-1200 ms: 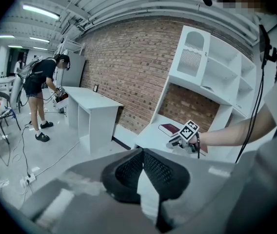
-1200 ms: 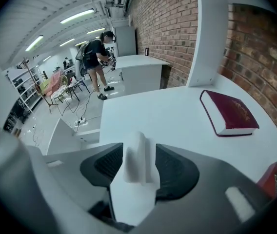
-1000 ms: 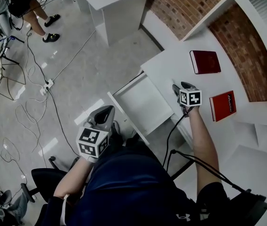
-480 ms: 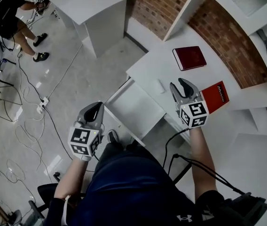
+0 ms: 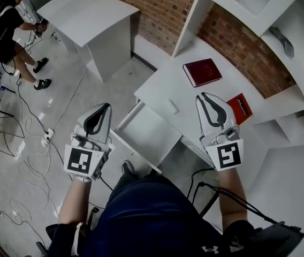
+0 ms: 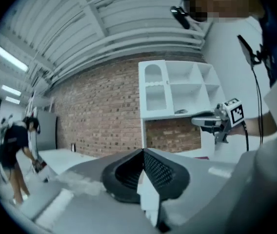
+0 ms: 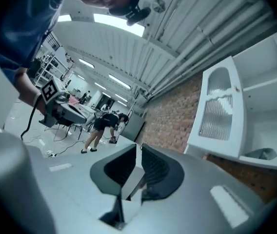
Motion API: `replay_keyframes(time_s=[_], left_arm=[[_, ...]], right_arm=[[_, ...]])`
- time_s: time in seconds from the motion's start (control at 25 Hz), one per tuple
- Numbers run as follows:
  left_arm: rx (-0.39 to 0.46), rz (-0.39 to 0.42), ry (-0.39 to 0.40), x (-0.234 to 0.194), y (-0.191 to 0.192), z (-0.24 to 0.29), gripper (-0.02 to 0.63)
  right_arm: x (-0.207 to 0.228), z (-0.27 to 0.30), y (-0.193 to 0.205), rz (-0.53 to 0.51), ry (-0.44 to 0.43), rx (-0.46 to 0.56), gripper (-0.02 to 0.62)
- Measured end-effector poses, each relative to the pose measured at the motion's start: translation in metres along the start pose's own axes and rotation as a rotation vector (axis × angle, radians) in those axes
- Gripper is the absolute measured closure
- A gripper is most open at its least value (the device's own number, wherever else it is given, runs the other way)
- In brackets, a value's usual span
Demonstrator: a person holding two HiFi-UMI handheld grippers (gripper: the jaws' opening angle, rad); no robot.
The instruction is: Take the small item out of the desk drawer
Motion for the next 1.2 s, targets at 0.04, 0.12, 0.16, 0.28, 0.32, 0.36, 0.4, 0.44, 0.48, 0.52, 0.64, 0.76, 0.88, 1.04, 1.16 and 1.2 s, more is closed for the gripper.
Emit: replay_keyframes(time_s=[0.04, 0.12, 0.16, 0.28, 0.32, 0.36, 0.4, 0.44, 0.48, 0.52, 0.64, 0.76, 0.88, 1.04, 1.16, 1.2], left_arm=[[0.031, 0.1, 0.011, 0.009, -0.016, 0.001, 0.603], [0.093, 0.298, 0.028, 0.024, -0.04, 0.003, 0.603], [0.125, 0.373, 0.031, 0.03, -0.049, 0.004, 0.603], [0.201, 0.487, -0.004, 0.036, -0.069, 0.003, 0.603], [0.221, 0.486, -0.034, 0.035, -0.075, 0.002, 0.603], [0.241, 0.463, -0.067, 0.034, -0.08, 0.001, 0.603], [0.261, 0.422, -0.1, 0.033, -0.084, 0.001, 0.603], [0.278, 0.371, -0.125, 0.033, -0.086, 0.0, 0.603], [0.287, 0.323, -0.137, 0.034, -0.085, 0.0, 0.603], [0.287, 0.286, -0.136, 0.035, -0.083, 0.0, 0.603], [0.247, 0.257, -0.115, 0.035, -0.069, 0.001, 0.603], [0.214, 0.252, -0.121, 0.031, -0.059, 0.002, 0.603], [0.198, 0.225, -0.117, 0.031, -0.05, 0.004, 0.603], [0.18, 0.23, -0.098, 0.03, -0.043, 0.005, 0.603], [0.172, 0.217, -0.093, 0.028, -0.039, 0.008, 0.603], [0.165, 0.215, -0.093, 0.027, -0.037, 0.009, 0.603]], right_arm=[[0.003, -0.005, -0.009, -0.004, 0.015, 0.03, 0.562], [0.01, -0.014, -0.025, -0.024, 0.046, 0.087, 0.583], [0.013, -0.017, -0.031, -0.032, 0.06, 0.107, 0.592], [0.016, -0.022, -0.041, 0.029, 0.093, 0.118, 0.592], [0.015, -0.023, -0.043, 0.069, 0.106, 0.125, 0.592], [0.014, -0.025, -0.044, 0.107, 0.122, 0.139, 0.592], [0.013, -0.028, -0.045, 0.142, 0.138, 0.156, 0.592], [0.01, -0.03, -0.044, 0.174, 0.152, 0.172, 0.592], [0.008, -0.031, -0.041, 0.205, 0.161, 0.183, 0.592], [0.005, -0.032, -0.038, 0.233, 0.165, 0.185, 0.592], [0.0, -0.031, -0.028, 0.279, 0.174, 0.155, 0.592], [0.002, -0.032, -0.022, 0.303, 0.197, 0.134, 0.594], [0.002, -0.029, -0.018, 0.307, 0.199, 0.112, 0.594], [-0.002, -0.023, -0.016, 0.303, 0.189, 0.092, 0.594], [-0.002, -0.02, -0.014, 0.303, 0.184, 0.084, 0.594], [-0.001, -0.019, -0.014, 0.304, 0.182, 0.082, 0.594]])
Point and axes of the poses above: the fingertips, and each gripper's own axes: z forward along the fingers, x to its right, y out of its underside, the point moved 6 cm from there along -z, backward along the fingers, and after that the axes turned 2 degrees about x, right-handed, at the moved point
